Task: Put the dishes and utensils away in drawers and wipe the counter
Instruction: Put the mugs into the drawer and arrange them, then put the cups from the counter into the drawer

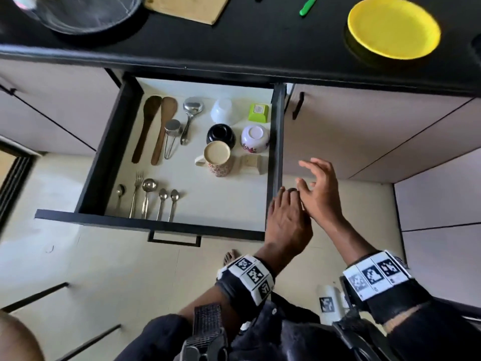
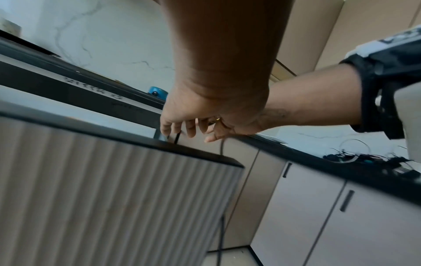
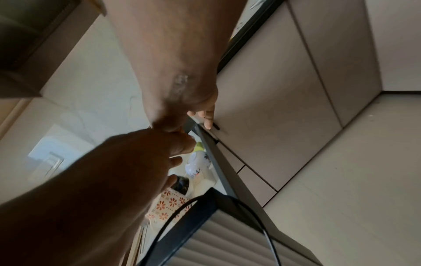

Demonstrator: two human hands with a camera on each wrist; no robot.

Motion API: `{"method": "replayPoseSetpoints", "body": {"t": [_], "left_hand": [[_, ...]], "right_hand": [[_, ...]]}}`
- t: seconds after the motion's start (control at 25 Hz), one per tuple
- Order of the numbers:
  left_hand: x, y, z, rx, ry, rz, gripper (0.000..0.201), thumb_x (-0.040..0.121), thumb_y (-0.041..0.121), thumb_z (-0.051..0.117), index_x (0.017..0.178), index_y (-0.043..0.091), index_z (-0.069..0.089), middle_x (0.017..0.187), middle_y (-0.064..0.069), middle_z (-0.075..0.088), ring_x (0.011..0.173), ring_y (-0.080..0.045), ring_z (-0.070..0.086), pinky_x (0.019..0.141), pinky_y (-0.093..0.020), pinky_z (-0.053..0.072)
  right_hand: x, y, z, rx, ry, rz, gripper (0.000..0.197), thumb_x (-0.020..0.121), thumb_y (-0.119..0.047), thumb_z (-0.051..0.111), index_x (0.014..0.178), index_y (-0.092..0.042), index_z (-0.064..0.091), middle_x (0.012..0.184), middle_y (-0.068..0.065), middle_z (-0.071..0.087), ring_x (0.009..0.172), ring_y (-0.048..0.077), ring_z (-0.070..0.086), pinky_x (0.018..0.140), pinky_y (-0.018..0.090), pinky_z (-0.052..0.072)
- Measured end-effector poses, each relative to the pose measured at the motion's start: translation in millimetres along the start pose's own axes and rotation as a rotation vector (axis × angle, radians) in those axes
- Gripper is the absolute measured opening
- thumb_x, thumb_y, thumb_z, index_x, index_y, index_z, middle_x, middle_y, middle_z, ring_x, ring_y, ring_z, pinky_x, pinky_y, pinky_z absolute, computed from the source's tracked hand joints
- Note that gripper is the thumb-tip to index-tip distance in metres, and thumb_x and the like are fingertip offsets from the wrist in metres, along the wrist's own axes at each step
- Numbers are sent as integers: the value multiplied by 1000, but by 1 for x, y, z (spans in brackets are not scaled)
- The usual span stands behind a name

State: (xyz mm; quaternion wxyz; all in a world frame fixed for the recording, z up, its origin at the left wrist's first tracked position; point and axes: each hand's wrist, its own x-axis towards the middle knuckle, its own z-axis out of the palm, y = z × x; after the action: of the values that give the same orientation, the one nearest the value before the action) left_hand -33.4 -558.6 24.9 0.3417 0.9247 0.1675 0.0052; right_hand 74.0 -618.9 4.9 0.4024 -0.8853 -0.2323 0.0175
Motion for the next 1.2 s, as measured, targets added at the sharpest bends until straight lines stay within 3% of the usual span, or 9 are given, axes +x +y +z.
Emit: {"method": "replayPoseSetpoints", "body": {"t": [0.16, 0.32, 0.44, 0.6, 0.88, 0.96, 1.04, 1.12, 1.2], "left_hand": [[-32, 36, 35, -12, -237, 57, 55, 93, 31, 51, 140, 6, 36, 144, -13, 40, 141, -30, 28, 117, -47, 27], [-72, 55, 62, -78, -482, 234, 36, 90, 31, 63, 121, 14, 58, 130, -7, 55, 121, -25, 49, 101, -40, 44], [-90, 31, 47, 28, -328, 309, 25, 86, 30, 66, 108, 19, 66, 118, -2, 64, 114, -22, 56, 98, -37, 46], [-106, -49, -29, 140, 80, 197, 16, 85, 26, 63, 99, 19, 67, 101, 1, 68, 91, -24, 62, 77, -34, 51], [-158, -173, -186, 415, 375, -164, 29, 94, 37, 57, 117, 21, 62, 127, -1, 60, 121, -23, 51, 98, -42, 46], [-166, -208, -236, 458, 451, -236, 27, 91, 36, 62, 115, 22, 63, 125, -1, 61, 119, -25, 53, 98, -43, 45], [-172, -245, -287, 489, 516, -289, 26, 90, 35, 63, 113, 23, 63, 123, 0, 61, 119, -26, 52, 96, -42, 42], [-178, -282, -337, 512, 566, -323, 26, 89, 37, 64, 112, 24, 63, 123, 1, 60, 120, -26, 51, 95, -42, 41], [-178, -316, -379, 532, 579, -312, 29, 89, 41, 64, 114, 25, 62, 125, 2, 59, 121, -25, 50, 97, -42, 40]], "right_hand": [[-38, 15, -48, 28, 37, 72, 33, 87, -12, 70, 119, -16, 65, 128, 6, 49, 120, 21, 53, 89, 43, 56], [-71, 22, -77, 54, 49, 60, 30, 86, -14, 72, 116, -11, 66, 126, 7, 50, 115, 19, 55, 84, 37, 59], [-81, 13, -76, 80, 16, 10, 29, 85, -14, 72, 114, -11, 66, 123, 6, 52, 114, 18, 55, 83, 38, 58], [-72, -19, -38, 142, -65, -134, 29, 83, -15, 71, 111, -14, 67, 119, 4, 54, 112, 22, 57, 83, 46, 56], [-52, -143, 59, 266, -315, -319, 25, 80, -20, 70, 104, -16, 66, 115, 1, 54, 112, 21, 56, 92, 48, 50], [-40, -190, 88, 286, -369, -363, 21, 81, -17, 72, 101, -17, 66, 114, -1, 53, 112, 19, 56, 94, 44, 50], [-29, -243, 117, 297, -395, -370, 19, 81, -15, 74, 96, -20, 65, 110, -2, 55, 105, 14, 56, 92, 30, 49], [-19, -303, 146, 370, -456, -257, 17, 81, -17, 76, 91, -23, 65, 101, -4, 58, 90, 2, 53, 78, 7, 42], [-9, -357, 182, 532, -564, -96, 16, 80, -18, 77, 92, -21, 67, 89, -7, 60, 77, 1, 52, 67, 6, 41]]}}
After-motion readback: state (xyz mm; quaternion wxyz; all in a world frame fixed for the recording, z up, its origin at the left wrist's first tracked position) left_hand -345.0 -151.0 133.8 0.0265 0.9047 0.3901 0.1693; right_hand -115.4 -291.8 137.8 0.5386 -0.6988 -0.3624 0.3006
